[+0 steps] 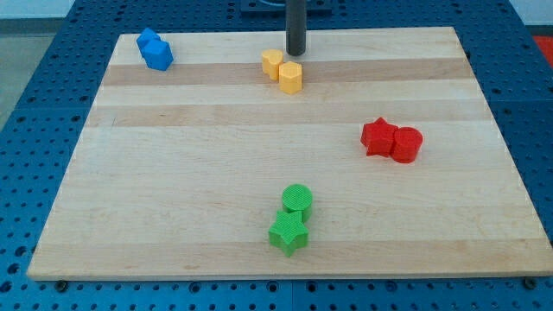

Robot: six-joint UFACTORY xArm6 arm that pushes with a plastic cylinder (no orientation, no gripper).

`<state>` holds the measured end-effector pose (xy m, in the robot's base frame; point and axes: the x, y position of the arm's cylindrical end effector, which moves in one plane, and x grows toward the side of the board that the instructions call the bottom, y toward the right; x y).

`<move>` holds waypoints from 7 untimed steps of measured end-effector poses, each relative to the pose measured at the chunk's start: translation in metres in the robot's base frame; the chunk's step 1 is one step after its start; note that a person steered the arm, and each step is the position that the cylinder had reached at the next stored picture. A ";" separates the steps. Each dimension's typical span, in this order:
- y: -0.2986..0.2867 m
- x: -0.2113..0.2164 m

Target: Push the yellow heart into the yellow hexagon

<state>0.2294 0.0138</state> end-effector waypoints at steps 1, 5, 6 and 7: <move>-0.018 -0.007; -0.034 0.046; -0.037 0.045; -0.055 0.032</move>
<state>0.2616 -0.0416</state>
